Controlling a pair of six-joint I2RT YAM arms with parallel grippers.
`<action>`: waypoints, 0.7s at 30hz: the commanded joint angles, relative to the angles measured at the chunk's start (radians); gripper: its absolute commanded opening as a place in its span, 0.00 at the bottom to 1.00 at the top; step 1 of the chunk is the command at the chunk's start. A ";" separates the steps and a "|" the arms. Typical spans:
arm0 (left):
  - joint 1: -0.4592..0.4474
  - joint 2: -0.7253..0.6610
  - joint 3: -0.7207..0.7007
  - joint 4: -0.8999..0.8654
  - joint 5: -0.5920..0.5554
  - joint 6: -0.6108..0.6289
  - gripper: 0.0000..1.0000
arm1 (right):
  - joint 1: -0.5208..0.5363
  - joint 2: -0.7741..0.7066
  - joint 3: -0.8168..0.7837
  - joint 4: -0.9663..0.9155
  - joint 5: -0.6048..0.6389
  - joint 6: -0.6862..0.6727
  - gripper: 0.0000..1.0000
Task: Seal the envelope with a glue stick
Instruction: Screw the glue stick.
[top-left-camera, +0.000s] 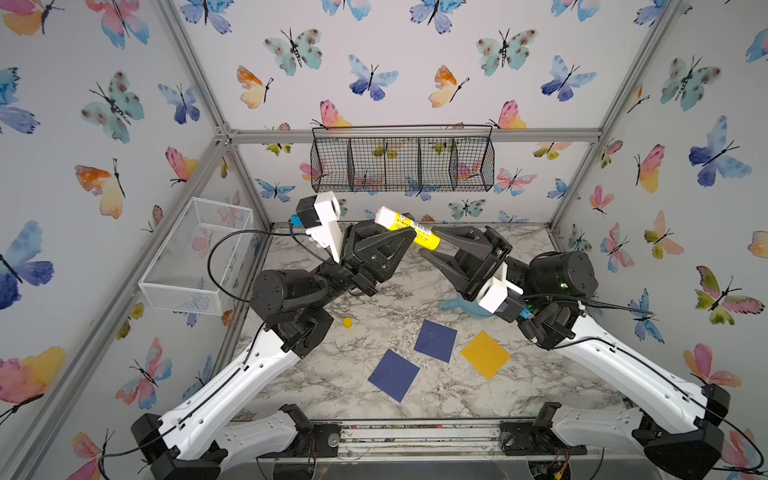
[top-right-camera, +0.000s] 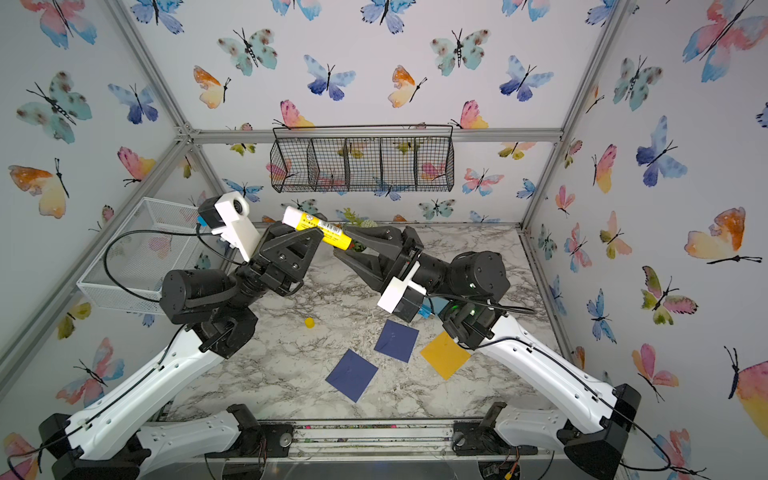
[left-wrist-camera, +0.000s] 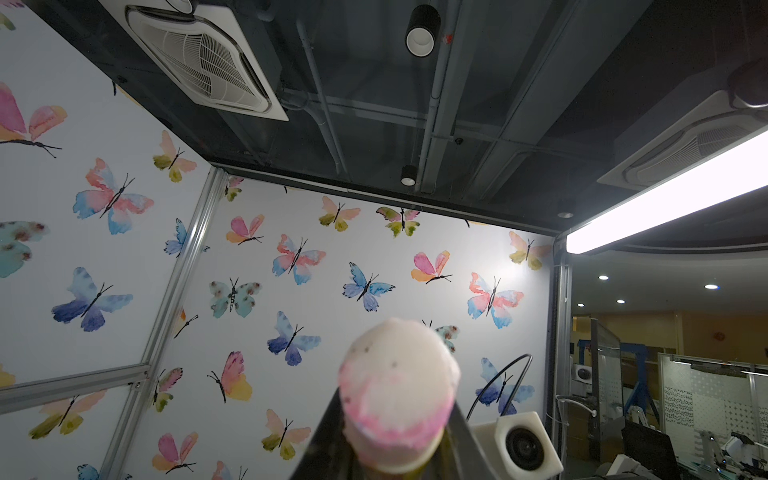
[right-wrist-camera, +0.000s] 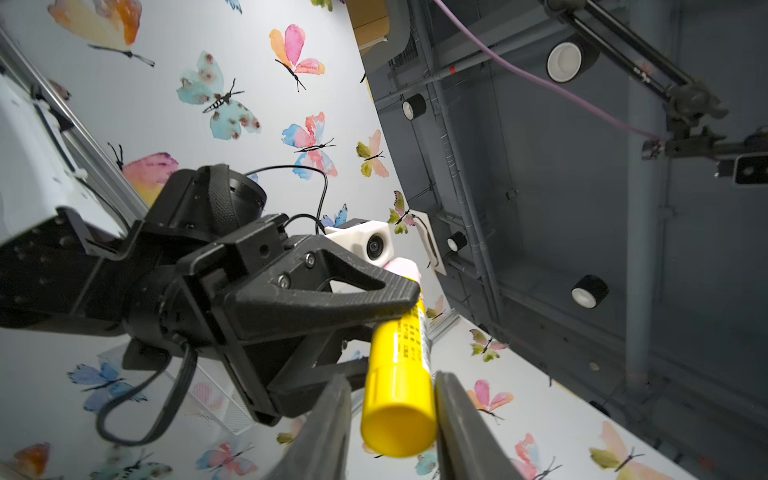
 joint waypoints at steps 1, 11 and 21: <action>0.001 -0.026 -0.007 0.012 -0.029 0.006 0.00 | 0.007 -0.046 -0.005 -0.003 0.044 0.247 0.44; 0.001 -0.047 -0.014 0.003 -0.035 0.057 0.00 | 0.007 -0.108 -0.058 0.008 0.190 1.202 0.51; 0.001 -0.037 -0.021 0.060 -0.032 0.078 0.00 | 0.007 -0.038 -0.033 0.074 0.134 1.713 0.63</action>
